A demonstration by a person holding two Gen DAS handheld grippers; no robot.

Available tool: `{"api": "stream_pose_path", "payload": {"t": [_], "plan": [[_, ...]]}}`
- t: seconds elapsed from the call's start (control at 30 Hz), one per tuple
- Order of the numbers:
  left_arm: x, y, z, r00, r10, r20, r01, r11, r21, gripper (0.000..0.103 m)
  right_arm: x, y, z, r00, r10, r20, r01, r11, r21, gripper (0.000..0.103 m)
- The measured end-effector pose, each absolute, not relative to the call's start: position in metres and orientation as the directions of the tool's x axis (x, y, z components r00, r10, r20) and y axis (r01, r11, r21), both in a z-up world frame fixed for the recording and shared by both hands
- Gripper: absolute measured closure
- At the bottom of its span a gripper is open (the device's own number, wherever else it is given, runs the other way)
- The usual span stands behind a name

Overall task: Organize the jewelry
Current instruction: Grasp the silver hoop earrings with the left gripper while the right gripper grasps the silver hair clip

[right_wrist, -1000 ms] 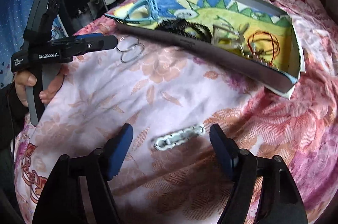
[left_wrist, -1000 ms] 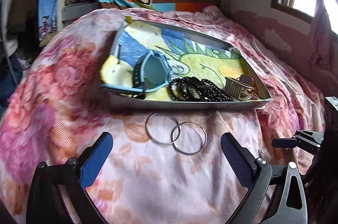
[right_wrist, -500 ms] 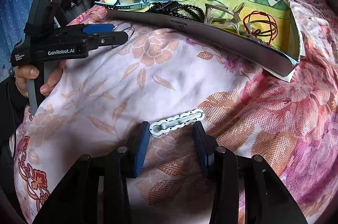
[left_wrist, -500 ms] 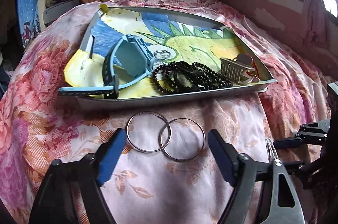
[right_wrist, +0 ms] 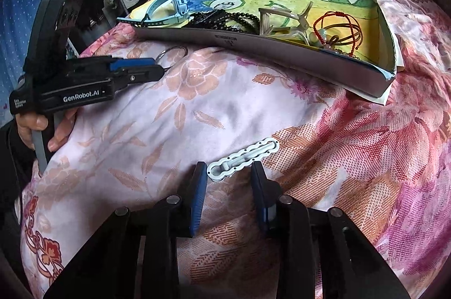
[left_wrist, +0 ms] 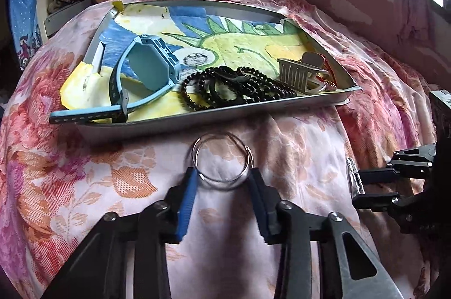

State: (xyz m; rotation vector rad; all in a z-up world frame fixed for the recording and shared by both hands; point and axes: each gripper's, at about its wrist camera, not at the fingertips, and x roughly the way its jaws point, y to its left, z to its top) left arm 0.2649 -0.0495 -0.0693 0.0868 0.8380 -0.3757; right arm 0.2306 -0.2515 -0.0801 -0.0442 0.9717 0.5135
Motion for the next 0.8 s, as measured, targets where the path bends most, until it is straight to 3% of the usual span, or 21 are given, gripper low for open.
{"api": "stream_pose_path", "payload": {"t": [0.13,0.37,0.47,0.6,0.8], "plan": [[0.264,-0.051,-0.071,0.592,-0.3,-0.747,0.357,0.93,-0.09,0.082,0.233,-0.254,-0.081,0.451,0.412,-0.792,-0.422,0.88,0.217,0.074],[0.267,-0.041,-0.071,0.575,-0.355,-0.737,0.34,0.923,-0.18,0.083,0.235,-0.257,-0.082,0.456,0.427,-0.781,-0.393,0.884,0.254,0.074],[0.271,-0.032,-0.071,0.555,-0.414,-0.722,0.316,0.907,-0.277,0.078,0.237,-0.258,-0.084,0.462,0.431,-0.775,-0.377,0.886,0.268,0.073],[0.277,-0.025,-0.072,0.549,-0.465,-0.694,0.28,0.885,-0.372,0.062,0.241,-0.257,-0.085,0.474,0.433,-0.767,-0.36,0.89,0.281,0.07],[0.29,-0.024,-0.075,0.552,-0.444,-0.706,0.179,0.89,-0.42,0.062,0.246,-0.255,-0.087,0.495,0.431,-0.755,-0.336,0.896,0.291,0.068]]}}
